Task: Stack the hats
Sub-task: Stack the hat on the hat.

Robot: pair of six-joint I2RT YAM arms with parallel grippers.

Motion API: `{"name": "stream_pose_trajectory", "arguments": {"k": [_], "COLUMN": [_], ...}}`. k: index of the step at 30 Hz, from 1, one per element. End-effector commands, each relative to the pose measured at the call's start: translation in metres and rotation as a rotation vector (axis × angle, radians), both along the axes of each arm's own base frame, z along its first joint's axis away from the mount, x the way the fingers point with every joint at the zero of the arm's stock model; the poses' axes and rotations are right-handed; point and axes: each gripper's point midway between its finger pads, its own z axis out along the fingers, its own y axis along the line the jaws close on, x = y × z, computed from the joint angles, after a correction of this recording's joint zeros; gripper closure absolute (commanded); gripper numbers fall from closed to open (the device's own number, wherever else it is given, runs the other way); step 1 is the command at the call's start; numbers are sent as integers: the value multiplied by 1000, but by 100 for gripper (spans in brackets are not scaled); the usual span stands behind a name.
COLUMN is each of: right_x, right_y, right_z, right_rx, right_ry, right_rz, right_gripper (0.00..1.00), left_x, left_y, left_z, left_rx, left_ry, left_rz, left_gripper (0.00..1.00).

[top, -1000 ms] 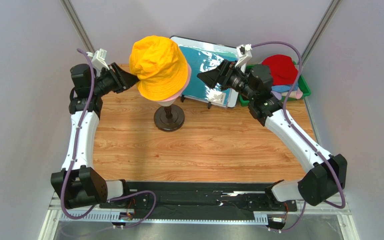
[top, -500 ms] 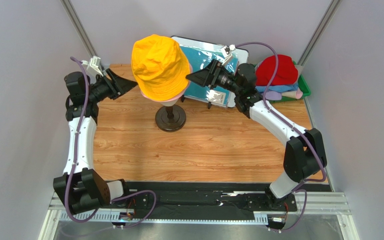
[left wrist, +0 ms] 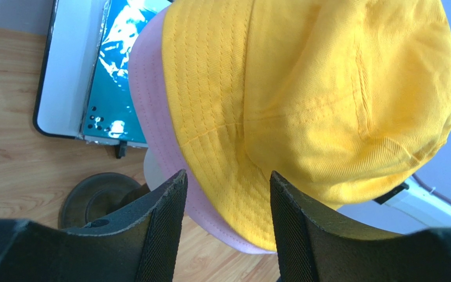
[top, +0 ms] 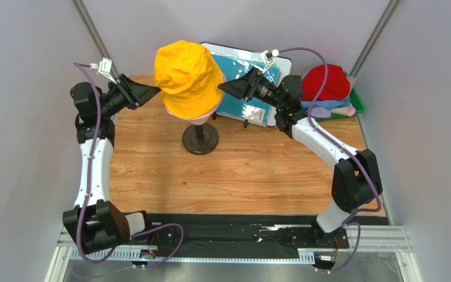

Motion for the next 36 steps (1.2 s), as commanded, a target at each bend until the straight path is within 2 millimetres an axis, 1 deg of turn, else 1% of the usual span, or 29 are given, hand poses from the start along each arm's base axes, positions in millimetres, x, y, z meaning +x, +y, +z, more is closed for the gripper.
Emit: {"name": "stream_pose_trajectory", "arguments": {"k": [1, 2, 3, 8, 11, 13, 14, 15, 18, 22, 25, 27, 28, 29, 30, 31, 32, 33, 34, 36], "right_x": [-8, -8, -8, -4, -3, -3, -5, -5, -3, 2, 5, 8, 10, 11, 12, 13, 15, 17, 20, 24], "right_y": [2, 4, 5, 9, 11, 11, 10, 11, 12, 14, 16, 17, 17, 17, 17, 18, 17, 17, 17, 17], "right_z": [38, 36, 39, 36, 37, 37, 42, 40, 41, 37, 33, 30, 29, 27, 27, 26, 23, 21, 17, 7], "right_rx": [95, 101, 112, 122, 135, 148, 165, 169, 182, 188, 184, 180, 180, 177, 176, 174, 168, 164, 157, 129], "right_ry": [-79, -74, -84, -66, -65, -61, -68, -64, -59, -43, -33, -23, -19, -12, -10, -4, 8, 16, 32, 77], "right_rz": [47, 57, 63, 71, 78, 83, 88, 92, 97, 99, 95, 89, 83, 81, 77, 72, 66, 57, 42, 14], "right_gripper": [25, 26, 26, 30, 33, 35, 35, 36, 41, 51, 58, 64, 72, 76, 86, 92, 98, 100, 100, 100], "left_x": [10, 11, 13, 25, 33, 40, 41, 44, 46, 47, 49, 50, 51, 51, 52, 53, 54, 55, 55, 58], "left_y": [3, 4, 5, 9, 11, 13, 13, 14, 14, 12, 6, -1, -2, -4, -7, -8, -8, -8, -9, -9], "left_z": [35, 37, 40, 46, 47, 44, 45, 42, 42, 44, 44, 46, 47, 48, 48, 48, 49, 49, 49, 47], "left_rx": [-19, -29, -32, -53, -71, -76, -73, -76, -95, -106, -123, -134, -136, -139, -140, -142, -143, -147, -149, -155], "left_ry": [-96, -95, -100, -107, -100, -82, -84, -75, -75, -82, -78, -81, -84, -87, -87, -83, -87, -82, -81, -73], "left_rz": [-4, -4, 2, 21, 16, 17, 18, 19, 10, 2, -21, -40, -44, -50, -56, -57, -52, -50, -49, -44], "left_gripper": [41, 41, 41, 41, 41, 41, 41, 41, 41, 44, 46, 50, 52, 55, 59, 67, 71, 76, 86, 96]}}
